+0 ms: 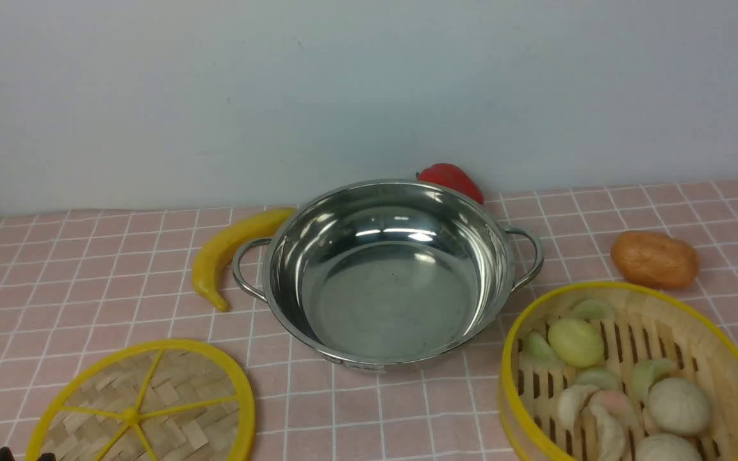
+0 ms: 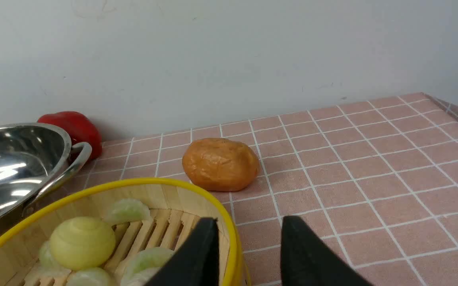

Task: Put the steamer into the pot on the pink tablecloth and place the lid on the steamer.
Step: 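Reach for and grasp the rim of the bamboo steamer holding the buns with the right gripper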

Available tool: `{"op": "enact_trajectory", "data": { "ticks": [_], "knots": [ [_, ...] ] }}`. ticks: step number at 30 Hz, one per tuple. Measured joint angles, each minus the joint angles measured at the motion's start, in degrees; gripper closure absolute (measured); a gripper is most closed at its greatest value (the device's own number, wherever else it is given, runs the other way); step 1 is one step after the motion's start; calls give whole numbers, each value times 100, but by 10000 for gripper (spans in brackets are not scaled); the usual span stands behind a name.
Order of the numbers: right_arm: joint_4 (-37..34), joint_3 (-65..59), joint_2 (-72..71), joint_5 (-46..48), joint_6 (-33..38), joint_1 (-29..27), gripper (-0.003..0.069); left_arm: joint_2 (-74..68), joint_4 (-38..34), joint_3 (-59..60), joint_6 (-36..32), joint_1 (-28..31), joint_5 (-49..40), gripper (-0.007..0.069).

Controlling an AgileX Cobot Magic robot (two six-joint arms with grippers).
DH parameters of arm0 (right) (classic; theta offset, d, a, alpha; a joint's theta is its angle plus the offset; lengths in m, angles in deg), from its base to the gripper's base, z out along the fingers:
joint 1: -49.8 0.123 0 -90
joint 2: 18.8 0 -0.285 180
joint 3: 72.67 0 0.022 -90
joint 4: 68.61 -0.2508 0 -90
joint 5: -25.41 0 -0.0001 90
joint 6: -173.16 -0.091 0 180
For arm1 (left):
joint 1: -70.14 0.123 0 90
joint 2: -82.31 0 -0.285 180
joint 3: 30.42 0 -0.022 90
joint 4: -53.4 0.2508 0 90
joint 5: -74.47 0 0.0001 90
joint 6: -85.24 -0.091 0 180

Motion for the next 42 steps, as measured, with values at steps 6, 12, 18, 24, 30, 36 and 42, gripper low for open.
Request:
{"op": "enact_trajectory", "data": {
  "ticks": [6, 12, 18, 24, 30, 36, 42],
  "knots": [
    [0, 0, 0, 0, 0, 0, 419, 0, 0, 0, 0, 0, 0, 382],
    [0, 0, 0, 0, 0, 0, 419, 0, 0, 0, 0, 0, 0, 382],
    [0, 0, 0, 0, 0, 0, 417, 0, 0, 0, 0, 0, 0, 382],
    [0, 0, 0, 0, 0, 0, 417, 0, 0, 0, 0, 0, 0, 382],
    [-947, 0, 0, -467, -416, 0, 417, 0, -822, 6, 350, 0, 397, 382],
    [-2834, 0, 0, -1274, -1149, 0, 417, 0, -2958, 6, 1383, 0, 1352, 382],
    [-3400, 0, 0, -1962, -1304, 0, 417, 0, -3480, 6, 1495, 0, 1660, 382]
  ]
}}
